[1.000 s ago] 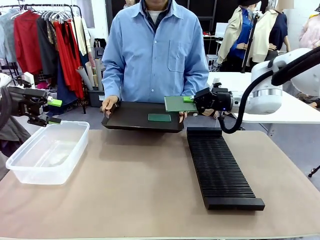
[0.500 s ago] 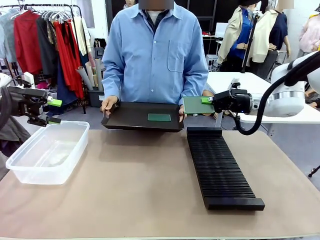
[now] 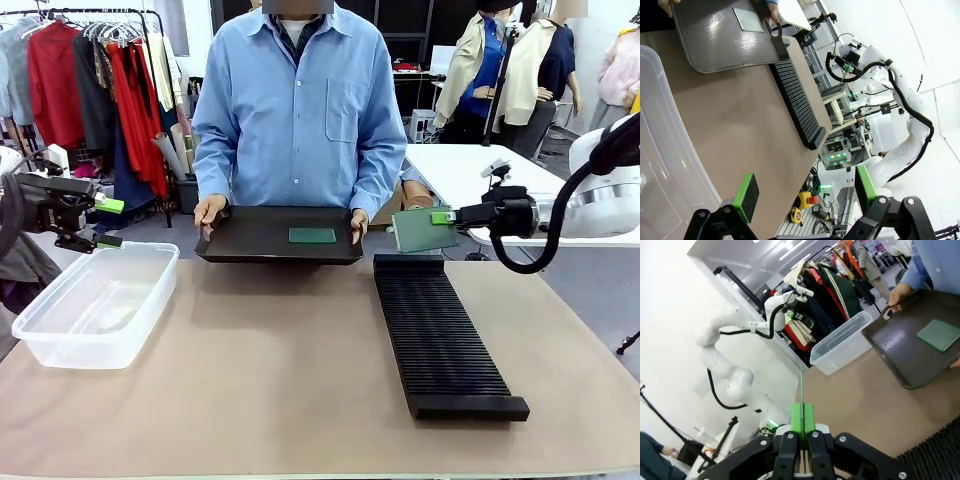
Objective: Sort PCBs into racks and boxes based on the side picked up.
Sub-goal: If the short side of the Blank PCB is picked up, insert it into the PCB Rack ; if the long side is picked up, place it in the Organizing box.
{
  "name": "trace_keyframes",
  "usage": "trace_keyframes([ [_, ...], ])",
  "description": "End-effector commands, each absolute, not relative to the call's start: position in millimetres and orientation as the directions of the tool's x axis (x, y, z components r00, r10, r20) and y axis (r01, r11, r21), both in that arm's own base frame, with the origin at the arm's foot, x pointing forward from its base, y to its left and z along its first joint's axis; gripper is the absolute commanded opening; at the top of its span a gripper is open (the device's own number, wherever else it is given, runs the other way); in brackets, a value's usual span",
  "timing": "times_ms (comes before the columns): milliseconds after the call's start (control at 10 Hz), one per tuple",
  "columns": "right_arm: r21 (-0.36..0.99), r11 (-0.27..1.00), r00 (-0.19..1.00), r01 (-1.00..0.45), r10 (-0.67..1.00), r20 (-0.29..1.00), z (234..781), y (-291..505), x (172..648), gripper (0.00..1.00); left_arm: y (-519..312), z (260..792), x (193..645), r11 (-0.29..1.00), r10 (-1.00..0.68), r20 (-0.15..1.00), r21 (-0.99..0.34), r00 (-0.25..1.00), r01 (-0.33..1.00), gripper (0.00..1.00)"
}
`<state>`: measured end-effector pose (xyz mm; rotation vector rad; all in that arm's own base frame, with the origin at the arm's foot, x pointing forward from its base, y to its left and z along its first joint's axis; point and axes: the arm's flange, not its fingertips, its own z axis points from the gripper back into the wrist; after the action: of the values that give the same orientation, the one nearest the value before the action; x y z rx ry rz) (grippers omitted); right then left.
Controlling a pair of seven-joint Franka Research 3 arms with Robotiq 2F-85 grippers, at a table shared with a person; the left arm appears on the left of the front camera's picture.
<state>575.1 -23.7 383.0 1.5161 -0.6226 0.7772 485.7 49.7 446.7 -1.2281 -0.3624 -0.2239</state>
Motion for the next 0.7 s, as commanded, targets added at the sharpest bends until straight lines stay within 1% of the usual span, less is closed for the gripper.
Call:
trace_keyframes([
  [0,0.495,-0.121,0.497,-0.86,0.02,0.868,369,-36,565,0.0,49,449,486,0.326,0.036,0.379,-0.879,0.925,0.348,1.0],
  [100,0.449,-0.107,0.452,-0.887,-0.009,0.892,357,-43,562,0.0,49,449,486,0.326,0.036,0.379,-0.879,0.925,0.348,1.0],
  [300,0.373,-0.037,0.375,-0.927,-0.06,0.925,335,-53,562,0.0,49,449,486,0.326,0.036,0.379,-0.879,0.925,0.348,1.0],
  [400,0.361,-0.029,0.362,-0.932,-0.111,0.926,322,-55,563,0.0,49,449,486,0.326,0.036,0.379,-0.879,0.925,0.348,1.0],
  [600,0.309,-0.007,0.306,-0.951,-0.16,0.938,311,-56,571,0.0,49,449,486,0.326,0.036,0.379,-0.879,0.925,0.348,1.0],
])
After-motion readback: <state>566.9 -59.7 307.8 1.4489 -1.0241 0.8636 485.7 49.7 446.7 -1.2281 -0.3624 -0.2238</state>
